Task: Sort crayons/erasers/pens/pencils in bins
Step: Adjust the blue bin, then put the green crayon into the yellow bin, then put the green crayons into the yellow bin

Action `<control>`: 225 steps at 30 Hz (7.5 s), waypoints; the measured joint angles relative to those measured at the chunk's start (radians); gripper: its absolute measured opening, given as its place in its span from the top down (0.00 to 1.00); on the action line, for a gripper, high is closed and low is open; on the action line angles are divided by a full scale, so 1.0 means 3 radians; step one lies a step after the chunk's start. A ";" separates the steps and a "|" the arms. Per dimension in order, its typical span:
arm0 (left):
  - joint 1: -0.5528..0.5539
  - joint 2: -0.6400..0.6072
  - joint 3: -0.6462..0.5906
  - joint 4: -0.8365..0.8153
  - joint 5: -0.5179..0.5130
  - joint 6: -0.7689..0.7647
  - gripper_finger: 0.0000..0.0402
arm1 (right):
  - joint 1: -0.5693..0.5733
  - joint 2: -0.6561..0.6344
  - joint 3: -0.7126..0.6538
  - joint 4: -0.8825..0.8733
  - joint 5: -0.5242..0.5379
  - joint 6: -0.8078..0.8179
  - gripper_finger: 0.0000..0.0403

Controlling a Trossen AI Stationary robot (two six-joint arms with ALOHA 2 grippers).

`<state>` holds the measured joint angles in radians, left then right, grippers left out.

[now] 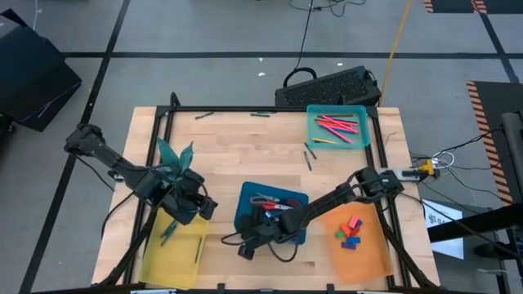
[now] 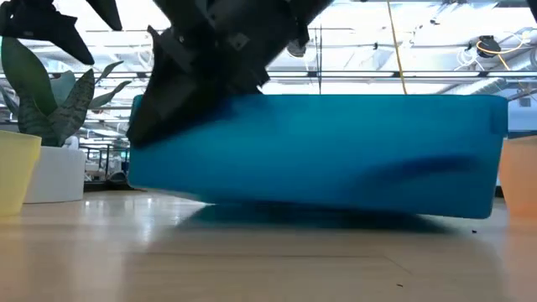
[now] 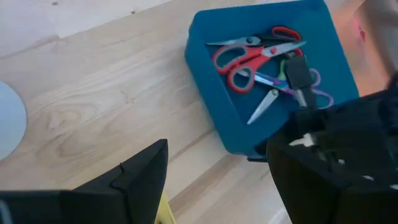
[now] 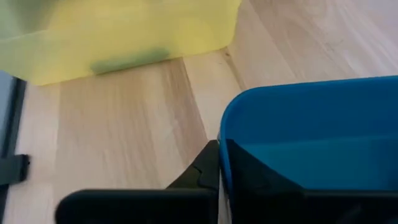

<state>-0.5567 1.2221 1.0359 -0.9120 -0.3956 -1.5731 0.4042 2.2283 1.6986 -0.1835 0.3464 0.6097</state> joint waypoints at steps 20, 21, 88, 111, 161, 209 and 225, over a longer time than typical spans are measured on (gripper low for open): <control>0.0908 -0.0333 0.0000 0.0713 0.0161 0.2457 0.32 | -0.0578 -0.1718 -0.0067 -0.2798 0.0940 0.0433 0.39; 0.0975 -0.0309 0.0000 0.0849 0.0345 0.2720 0.32 | -0.0623 -0.1820 -0.0131 -0.3023 0.0947 0.0527 0.39; 0.3079 -0.0678 -0.0994 0.4195 0.2270 0.3389 0.32 | -0.1412 -0.2185 -0.2429 -0.0717 -0.0100 0.0945 0.96; 0.2680 0.0606 0.0070 0.4996 0.2894 0.3973 0.32 | -0.1277 -0.2990 -0.2424 0.2895 -0.0886 -0.1384 0.96; 0.2747 0.0675 0.0685 0.3599 0.2609 0.4315 0.96 | -0.1343 -0.3249 -0.2423 0.2350 -0.0358 -0.1485 0.59; -0.1774 0.0626 -0.0578 0.0233 0.1407 -0.1661 0.95 | -0.0618 -0.3462 -0.2427 -0.3533 0.0060 0.2418 0.40; -0.1735 0.0623 -0.0936 0.0540 0.1520 -0.1360 0.50 | -0.2078 -0.3406 -0.3279 -0.3379 -0.1637 0.0653 0.41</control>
<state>-1.0773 1.4090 0.7551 -0.7499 0.0603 -1.9811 -0.2192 1.2066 0.7148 -1.1972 -0.1448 0.8056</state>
